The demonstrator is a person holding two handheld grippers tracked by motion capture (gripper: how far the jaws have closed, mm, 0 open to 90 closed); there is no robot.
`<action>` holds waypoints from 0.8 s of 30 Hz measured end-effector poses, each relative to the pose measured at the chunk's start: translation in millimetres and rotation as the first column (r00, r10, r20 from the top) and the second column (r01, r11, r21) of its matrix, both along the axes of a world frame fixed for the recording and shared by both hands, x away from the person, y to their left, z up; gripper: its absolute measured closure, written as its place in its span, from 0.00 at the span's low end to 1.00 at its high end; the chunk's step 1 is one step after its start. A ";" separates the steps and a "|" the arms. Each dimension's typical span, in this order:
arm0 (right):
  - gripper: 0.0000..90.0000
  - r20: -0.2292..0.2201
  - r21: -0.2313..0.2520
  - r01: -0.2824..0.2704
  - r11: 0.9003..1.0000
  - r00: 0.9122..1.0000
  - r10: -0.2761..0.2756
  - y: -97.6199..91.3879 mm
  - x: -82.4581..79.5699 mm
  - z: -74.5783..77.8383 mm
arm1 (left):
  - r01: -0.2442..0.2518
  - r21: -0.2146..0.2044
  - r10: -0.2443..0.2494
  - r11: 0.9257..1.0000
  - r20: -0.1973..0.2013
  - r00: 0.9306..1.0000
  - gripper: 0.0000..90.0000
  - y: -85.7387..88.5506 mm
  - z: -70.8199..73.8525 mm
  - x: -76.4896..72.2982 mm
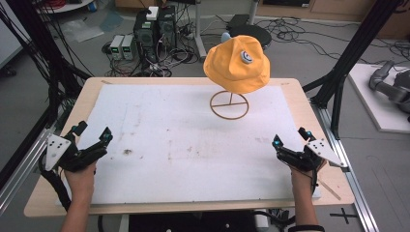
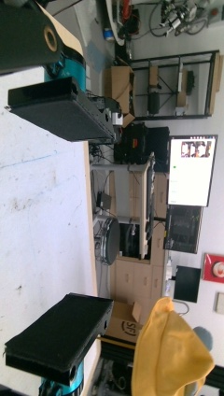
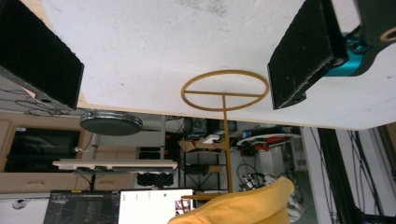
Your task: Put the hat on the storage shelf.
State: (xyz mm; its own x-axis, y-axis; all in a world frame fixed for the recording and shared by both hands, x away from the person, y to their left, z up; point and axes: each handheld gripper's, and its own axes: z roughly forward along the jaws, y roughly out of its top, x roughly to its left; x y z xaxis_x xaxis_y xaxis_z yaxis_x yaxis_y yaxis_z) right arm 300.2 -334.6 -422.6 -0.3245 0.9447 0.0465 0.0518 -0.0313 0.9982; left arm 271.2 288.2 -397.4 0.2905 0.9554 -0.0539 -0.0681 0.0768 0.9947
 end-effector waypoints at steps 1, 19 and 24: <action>0.04 0.001 0.004 0.001 1.000 1.000 -0.001 -1.0 0.2 -0.2 | 0.001 0.008 -0.001 1.000 -0.001 1.000 0.17 -1.0 -0.9 0.2; 0.04 0.005 0.016 -0.015 1.000 1.000 0.015 -4.1 -1.0 -0.7 | -0.022 -0.004 0.022 1.000 -0.006 1.000 0.17 3.9 -1.7 -0.7; 0.04 0.000 0.014 -0.012 1.000 1.000 0.012 -4.7 -1.3 -1.1 | -0.031 -0.003 0.030 1.000 -0.014 0.999 0.17 6.1 -2.9 -0.7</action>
